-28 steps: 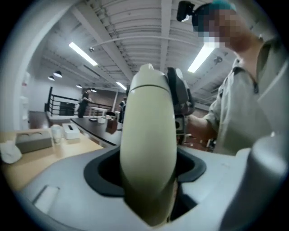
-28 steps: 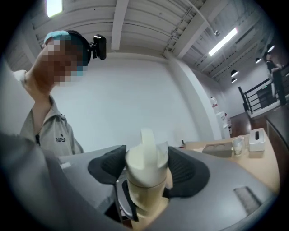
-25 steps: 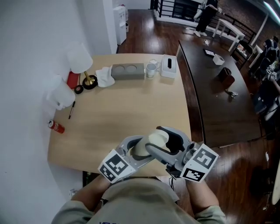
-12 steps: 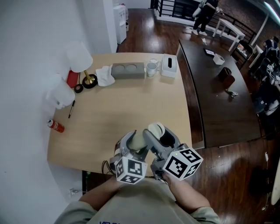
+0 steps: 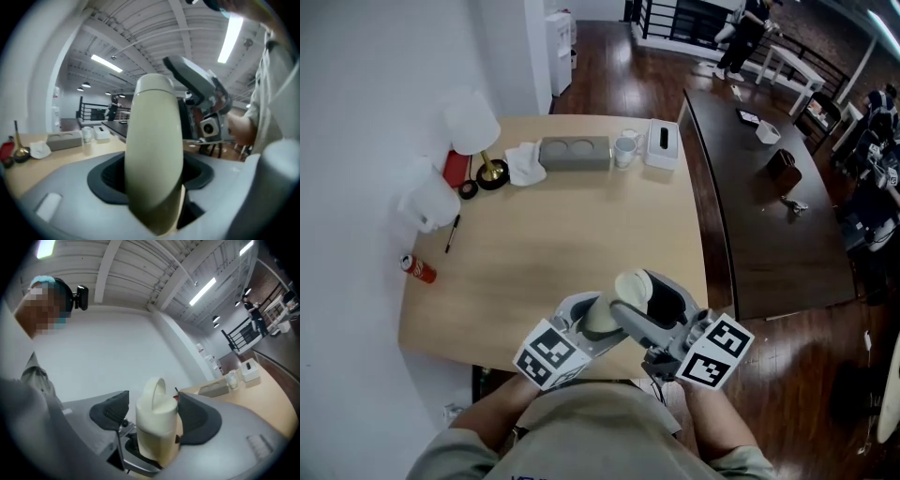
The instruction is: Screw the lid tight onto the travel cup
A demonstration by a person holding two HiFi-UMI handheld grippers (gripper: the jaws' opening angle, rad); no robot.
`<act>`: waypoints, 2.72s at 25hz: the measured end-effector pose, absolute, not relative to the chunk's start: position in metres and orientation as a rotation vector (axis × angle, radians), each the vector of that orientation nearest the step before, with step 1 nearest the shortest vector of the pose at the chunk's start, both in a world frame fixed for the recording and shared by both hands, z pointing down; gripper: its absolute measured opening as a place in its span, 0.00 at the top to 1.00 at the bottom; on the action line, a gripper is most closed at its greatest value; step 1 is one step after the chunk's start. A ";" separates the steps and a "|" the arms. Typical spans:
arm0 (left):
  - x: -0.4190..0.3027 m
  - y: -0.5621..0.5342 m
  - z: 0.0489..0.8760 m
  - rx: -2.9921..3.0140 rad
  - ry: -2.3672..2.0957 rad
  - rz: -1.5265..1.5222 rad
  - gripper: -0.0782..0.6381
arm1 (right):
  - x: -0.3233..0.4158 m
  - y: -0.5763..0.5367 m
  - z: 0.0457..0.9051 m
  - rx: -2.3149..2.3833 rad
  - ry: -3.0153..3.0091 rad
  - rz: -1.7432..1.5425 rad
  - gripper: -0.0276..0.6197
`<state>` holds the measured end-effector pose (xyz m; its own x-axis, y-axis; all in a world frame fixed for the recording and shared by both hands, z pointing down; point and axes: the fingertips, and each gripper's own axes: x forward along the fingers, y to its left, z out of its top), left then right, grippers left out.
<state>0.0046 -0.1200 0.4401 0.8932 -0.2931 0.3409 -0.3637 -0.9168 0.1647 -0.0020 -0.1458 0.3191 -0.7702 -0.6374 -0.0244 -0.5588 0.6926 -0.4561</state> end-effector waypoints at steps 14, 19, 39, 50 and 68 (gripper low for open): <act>-0.011 -0.008 0.363 2.526 0.823 0.090 0.45 | -0.005 -0.061 0.256 -0.156 2.971 -0.438 0.46; -0.013 0.003 0.359 2.510 0.939 0.143 0.45 | -0.021 -0.052 0.250 -0.015 3.009 -0.408 0.46; 0.006 -0.048 0.393 2.755 0.435 0.336 0.45 | -0.017 -0.093 0.284 -0.370 3.008 -0.468 0.50; 0.010 -0.122 0.463 2.799 -0.603 0.736 0.45 | 0.015 -0.161 0.353 -1.096 2.626 -0.874 0.50; 0.027 -0.126 0.493 2.724 -0.504 0.607 0.45 | 0.028 -0.170 0.392 -1.295 2.432 -1.013 0.46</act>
<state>0.0267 -0.1257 0.4931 0.8487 -0.2689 0.4553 -0.3979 -0.8918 0.2151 0.0277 -0.1703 0.3917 -0.5935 -0.7940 0.1319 -0.6528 0.3790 -0.6560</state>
